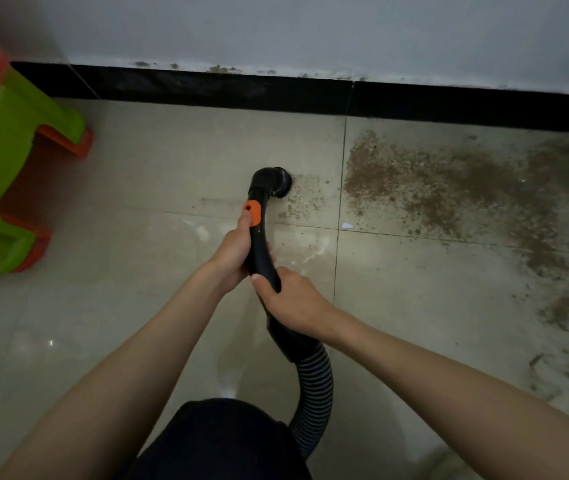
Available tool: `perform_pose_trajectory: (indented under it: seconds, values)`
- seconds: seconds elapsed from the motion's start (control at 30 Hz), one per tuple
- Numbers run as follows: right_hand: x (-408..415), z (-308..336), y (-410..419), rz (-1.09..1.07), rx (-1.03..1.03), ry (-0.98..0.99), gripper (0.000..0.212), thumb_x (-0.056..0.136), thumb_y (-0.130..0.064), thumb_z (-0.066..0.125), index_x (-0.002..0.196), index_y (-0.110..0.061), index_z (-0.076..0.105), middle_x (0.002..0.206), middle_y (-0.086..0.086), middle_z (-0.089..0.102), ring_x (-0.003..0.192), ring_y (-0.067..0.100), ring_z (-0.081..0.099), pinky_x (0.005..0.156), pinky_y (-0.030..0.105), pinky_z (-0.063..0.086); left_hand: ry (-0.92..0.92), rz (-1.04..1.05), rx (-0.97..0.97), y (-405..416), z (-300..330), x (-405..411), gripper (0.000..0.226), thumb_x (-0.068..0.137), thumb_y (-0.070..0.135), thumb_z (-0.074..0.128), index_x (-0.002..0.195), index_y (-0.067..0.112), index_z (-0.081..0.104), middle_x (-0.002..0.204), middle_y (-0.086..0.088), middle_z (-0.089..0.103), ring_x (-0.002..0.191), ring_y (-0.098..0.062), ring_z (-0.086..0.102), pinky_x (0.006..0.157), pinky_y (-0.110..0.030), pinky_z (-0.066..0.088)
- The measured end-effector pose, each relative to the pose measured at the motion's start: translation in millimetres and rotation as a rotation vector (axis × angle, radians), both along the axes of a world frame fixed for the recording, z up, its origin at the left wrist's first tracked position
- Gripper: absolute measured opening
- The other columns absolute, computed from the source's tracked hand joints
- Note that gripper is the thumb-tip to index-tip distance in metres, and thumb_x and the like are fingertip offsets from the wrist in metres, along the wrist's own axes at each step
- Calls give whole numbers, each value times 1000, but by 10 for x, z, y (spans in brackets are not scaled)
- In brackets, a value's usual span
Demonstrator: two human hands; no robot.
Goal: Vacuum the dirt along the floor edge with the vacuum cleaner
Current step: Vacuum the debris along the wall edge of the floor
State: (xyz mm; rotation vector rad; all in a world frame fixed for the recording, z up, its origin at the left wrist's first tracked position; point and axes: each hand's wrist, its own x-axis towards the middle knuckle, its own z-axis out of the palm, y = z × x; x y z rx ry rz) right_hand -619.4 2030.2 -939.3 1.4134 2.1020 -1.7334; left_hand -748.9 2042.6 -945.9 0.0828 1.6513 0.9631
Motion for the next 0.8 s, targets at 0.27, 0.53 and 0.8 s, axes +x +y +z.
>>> perform_pose_trajectory:
  seconds: [0.27, 0.53, 0.8]
  values:
    - [295, -69, 89, -33, 1, 3, 31, 98, -54, 41, 80, -29, 44, 81, -2, 60, 72, 13, 61, 59, 27, 42, 26, -23, 56, 112, -183, 246, 50, 100, 51, 31, 87, 8, 52, 66, -7, 58, 46, -15, 59, 45, -22, 49]
    - [501, -97, 235, -109, 14, 6, 34, 98, -53, 39, 83, -24, 47, 86, 2, 60, 74, 16, 60, 57, 28, 40, 79, -105, 95, 342, -154, 535, 49, 100, 51, 29, 85, 9, 49, 68, -7, 55, 60, -21, 56, 60, -31, 49]
    - [616, -156, 123, -206, 44, 16, 35, 96, -53, 40, 88, -21, 50, 83, 1, 60, 71, 15, 60, 55, 28, 41, 72, -158, 97, 324, -143, 698, 50, 100, 52, 29, 85, 8, 49, 67, -8, 54, 58, -21, 54, 59, -31, 50]
